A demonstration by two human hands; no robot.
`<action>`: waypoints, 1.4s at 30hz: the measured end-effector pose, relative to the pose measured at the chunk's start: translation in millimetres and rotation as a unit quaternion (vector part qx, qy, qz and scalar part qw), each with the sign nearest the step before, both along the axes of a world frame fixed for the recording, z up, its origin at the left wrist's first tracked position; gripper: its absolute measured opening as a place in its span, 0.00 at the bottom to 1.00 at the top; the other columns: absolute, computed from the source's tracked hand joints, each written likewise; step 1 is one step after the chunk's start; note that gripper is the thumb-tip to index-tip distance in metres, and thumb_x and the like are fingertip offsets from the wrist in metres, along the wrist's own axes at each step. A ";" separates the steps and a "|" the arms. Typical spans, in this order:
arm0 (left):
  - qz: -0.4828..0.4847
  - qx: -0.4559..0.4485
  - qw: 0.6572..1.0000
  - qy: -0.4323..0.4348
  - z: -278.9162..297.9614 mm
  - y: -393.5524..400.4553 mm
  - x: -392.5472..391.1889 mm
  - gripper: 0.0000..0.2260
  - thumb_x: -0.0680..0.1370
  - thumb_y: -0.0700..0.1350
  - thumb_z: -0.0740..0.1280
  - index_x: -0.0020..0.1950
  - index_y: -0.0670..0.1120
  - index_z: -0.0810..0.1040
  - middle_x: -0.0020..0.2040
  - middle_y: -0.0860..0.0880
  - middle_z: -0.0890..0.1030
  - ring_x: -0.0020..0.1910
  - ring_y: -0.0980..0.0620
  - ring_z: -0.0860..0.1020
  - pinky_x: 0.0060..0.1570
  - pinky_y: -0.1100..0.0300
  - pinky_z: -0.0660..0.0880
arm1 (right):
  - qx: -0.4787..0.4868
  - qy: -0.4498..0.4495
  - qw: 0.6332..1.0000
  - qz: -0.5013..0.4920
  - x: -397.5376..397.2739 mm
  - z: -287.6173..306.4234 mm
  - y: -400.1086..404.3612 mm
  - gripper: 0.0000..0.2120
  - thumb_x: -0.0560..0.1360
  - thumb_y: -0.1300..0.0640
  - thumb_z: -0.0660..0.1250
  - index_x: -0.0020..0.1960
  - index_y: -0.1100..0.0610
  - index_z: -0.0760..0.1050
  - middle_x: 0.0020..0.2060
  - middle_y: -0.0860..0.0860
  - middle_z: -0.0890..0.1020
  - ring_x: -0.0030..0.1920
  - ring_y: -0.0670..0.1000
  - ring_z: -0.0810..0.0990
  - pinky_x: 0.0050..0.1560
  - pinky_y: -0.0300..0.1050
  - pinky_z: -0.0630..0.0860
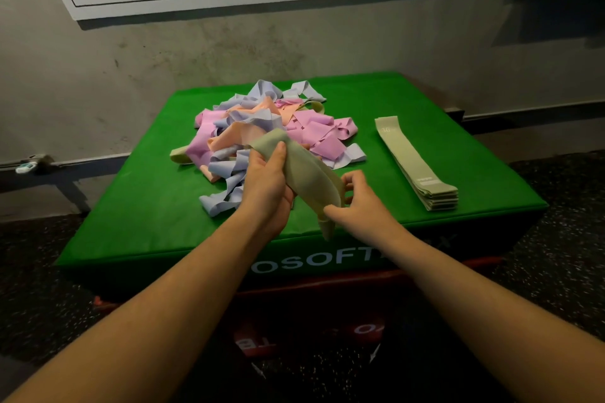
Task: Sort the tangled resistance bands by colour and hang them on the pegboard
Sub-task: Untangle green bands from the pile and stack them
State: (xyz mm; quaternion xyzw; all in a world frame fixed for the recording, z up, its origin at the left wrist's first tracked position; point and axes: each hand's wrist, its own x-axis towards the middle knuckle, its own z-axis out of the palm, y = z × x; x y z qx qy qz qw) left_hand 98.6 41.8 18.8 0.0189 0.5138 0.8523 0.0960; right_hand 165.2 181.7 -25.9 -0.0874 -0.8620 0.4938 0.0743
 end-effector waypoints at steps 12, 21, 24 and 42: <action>0.086 -0.038 0.995 -0.043 -13.1 5.6 -43.2 0.02 0.85 0.47 0.58 0.54 0.53 0.69 0.55 0.47 0.78 0.49 0.49 0.81 0.41 0.49 0.82 | -0.361 -0.062 0.927 -0.082 -28.7 -9.8 27.2 0.05 0.79 0.61 0.65 0.50 0.58 0.80 0.49 0.58 0.85 0.49 0.54 0.83 0.50 0.48 0.80; 0.135 -0.053 0.984 -0.098 -50.7 24.2 -83.8 0.05 0.84 0.46 0.59 0.60 0.50 0.68 0.61 0.43 0.77 0.51 0.44 0.81 0.35 0.52 0.82 | -0.481 -0.087 0.871 -0.039 -47.7 -2.6 41.1 0.13 0.78 0.70 0.53 0.52 0.57 0.72 0.44 0.57 0.80 0.39 0.52 0.79 0.38 0.48 0.75; 0.129 -0.070 0.984 -0.104 -58.0 23.9 -93.1 0.04 0.84 0.47 0.59 0.59 0.51 0.68 0.59 0.42 0.78 0.50 0.45 0.81 0.35 0.51 0.82 | -0.396 -0.079 0.915 -0.022 -53.1 -5.0 46.7 0.14 0.75 0.69 0.54 0.52 0.55 0.72 0.47 0.58 0.78 0.37 0.53 0.76 0.34 0.46 0.67; 0.052 -0.155 0.986 -0.029 -78.0 21.3 -97.0 0.10 0.85 0.46 0.59 0.66 0.48 0.67 0.57 0.43 0.76 0.48 0.48 0.80 0.32 0.58 0.80 | -0.364 -0.046 0.929 0.043 -45.6 -9.7 81.0 0.11 0.78 0.66 0.63 0.54 0.55 0.80 0.50 0.57 0.82 0.44 0.52 0.82 0.42 0.42 0.78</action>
